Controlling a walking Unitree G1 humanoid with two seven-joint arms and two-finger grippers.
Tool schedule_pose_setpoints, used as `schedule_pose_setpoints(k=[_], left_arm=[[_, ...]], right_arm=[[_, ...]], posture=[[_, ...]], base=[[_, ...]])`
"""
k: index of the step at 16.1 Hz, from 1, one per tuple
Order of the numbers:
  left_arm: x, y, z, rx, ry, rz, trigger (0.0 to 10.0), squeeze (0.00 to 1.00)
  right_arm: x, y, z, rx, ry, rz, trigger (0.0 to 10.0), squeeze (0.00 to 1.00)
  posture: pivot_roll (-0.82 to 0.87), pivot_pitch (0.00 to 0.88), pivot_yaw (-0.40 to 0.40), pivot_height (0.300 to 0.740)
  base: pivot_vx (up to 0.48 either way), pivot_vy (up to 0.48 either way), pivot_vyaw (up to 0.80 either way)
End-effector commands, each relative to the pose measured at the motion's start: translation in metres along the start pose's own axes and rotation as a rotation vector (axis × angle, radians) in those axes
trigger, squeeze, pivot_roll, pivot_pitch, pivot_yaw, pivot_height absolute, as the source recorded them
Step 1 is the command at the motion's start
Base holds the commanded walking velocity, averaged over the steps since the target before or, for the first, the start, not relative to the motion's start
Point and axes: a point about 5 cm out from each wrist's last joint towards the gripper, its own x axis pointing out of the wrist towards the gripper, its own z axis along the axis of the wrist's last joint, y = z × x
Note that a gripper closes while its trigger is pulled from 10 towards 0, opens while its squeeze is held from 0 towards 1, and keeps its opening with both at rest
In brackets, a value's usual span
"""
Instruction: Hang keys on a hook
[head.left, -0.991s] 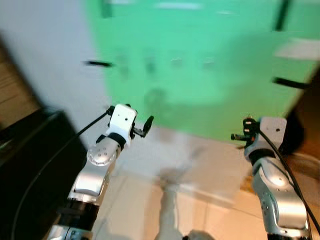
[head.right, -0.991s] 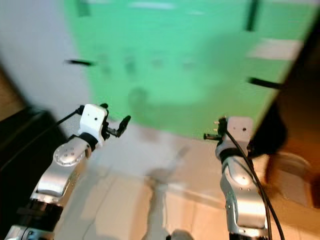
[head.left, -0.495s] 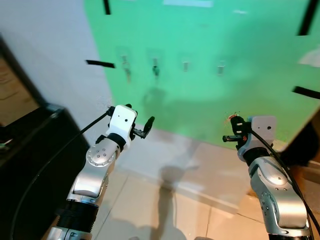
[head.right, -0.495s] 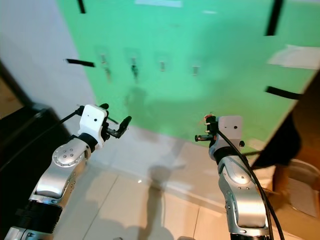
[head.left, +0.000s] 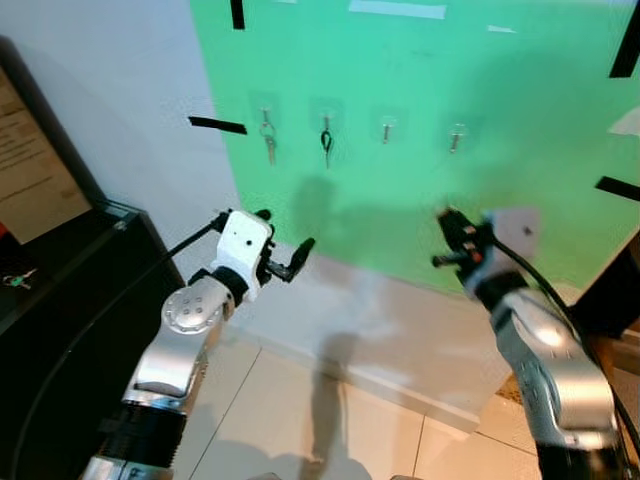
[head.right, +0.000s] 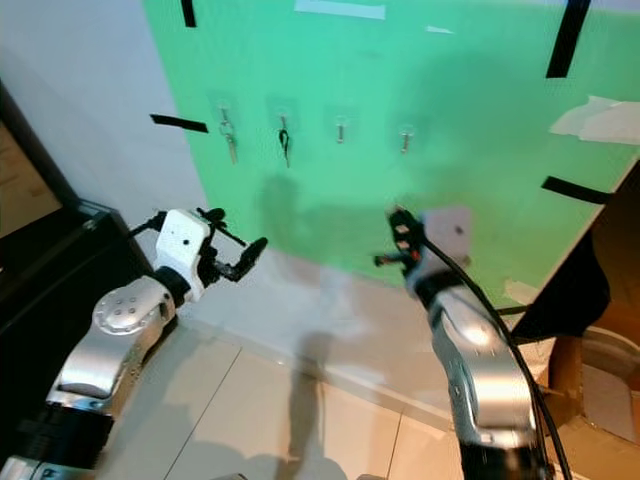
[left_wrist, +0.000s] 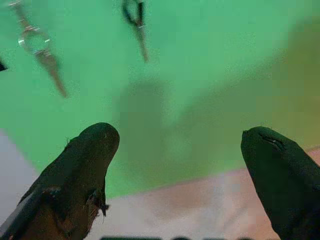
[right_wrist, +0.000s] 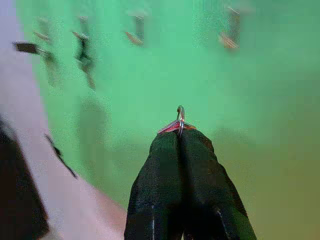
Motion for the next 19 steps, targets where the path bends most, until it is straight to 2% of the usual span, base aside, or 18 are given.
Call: schedule_pose_setpoints(k=[1, 4, 7, 9, 14, 19], left_arm=[[-0.002, -0.002, 0.004, 0.003, -0.016, -0.052, 10.0, 0.00], [-0.003, -0.006, 0.010, -0.018, -0.049, -0.115, 10.0, 0.00], [-0.003, -0.009, 0.016, -0.035, -0.092, -0.156, 10.0, 0.00], [-0.003, -0.009, 0.020, -0.054, -0.111, -0.173, 10.0, 0.00], [-0.005, -0.010, 0.019, -0.059, -0.105, -0.183, 10.0, 0.00], [-0.006, -0.011, 0.018, -0.063, -0.102, -0.185, 10.0, 0.00]], right_arm=[[0.008, 0.005, 0.004, 0.013, -0.003, 0.047, 10.0, 0.00], [0.028, 0.011, 0.017, 0.067, -0.037, 0.086, 10.0, 0.00], [0.048, 0.022, 0.025, 0.241, -0.020, 0.144, 10.0, 0.00], [0.056, 0.028, 0.031, 0.281, -0.029, 0.187, 10.0, 0.00], [0.071, 0.036, 0.036, 0.311, -0.018, 0.249, 10.0, 0.00], [0.086, 0.038, 0.041, 0.354, -0.030, 0.246, 10.0, 0.00]], posture=[[-0.14, 0.000, 0.055, 0.740], [-0.14, 0.000, 0.061, 0.740], [-0.13, 0.000, 0.061, 0.740], [-0.13, 0.000, 0.061, 0.740], [-0.12, 0.000, 0.054, 0.740], [-0.12, 0.000, 0.051, 0.740]], base=[[0.000, 0.000, 0.00], [0.000, 0.000, 0.00], [0.000, 0.000, 0.00], [0.000, 0.000, 0.00], [0.000, 0.000, 0.00], [0.000, 0.000, 0.00]])
